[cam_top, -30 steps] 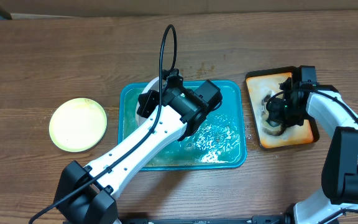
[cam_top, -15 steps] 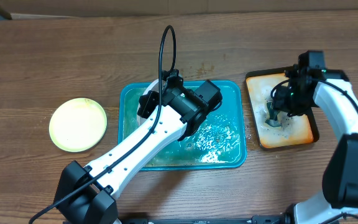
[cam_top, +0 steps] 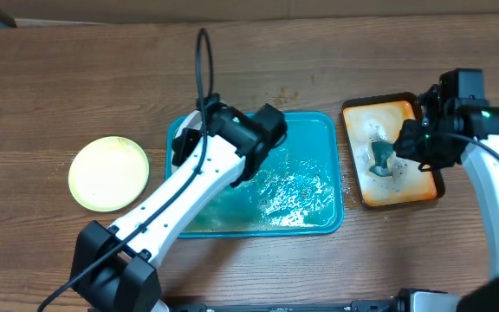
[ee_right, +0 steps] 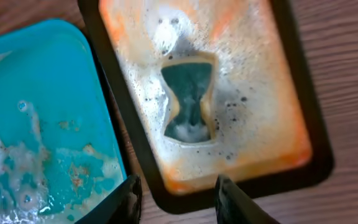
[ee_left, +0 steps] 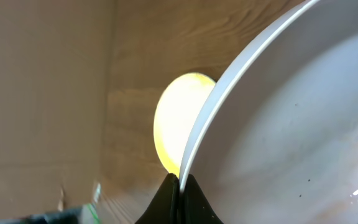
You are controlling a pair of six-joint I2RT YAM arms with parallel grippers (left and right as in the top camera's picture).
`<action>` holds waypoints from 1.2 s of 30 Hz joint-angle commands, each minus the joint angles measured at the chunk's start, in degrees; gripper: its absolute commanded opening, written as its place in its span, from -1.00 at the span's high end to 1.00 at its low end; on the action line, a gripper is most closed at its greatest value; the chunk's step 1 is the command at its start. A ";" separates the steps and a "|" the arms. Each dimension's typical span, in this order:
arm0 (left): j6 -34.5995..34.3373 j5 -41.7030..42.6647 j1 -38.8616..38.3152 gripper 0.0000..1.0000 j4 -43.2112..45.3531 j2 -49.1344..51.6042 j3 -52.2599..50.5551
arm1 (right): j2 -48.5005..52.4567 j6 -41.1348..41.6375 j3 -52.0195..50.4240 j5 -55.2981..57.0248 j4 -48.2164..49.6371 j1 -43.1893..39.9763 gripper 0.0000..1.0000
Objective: Clean dirty plates on tray and stack at the side
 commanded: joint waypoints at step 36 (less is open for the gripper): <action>24.92 53.31 66.84 0.92 17.68 -6.56 0.92 | -14.40 11.76 -9.55 10.34 2.40 17.46 0.24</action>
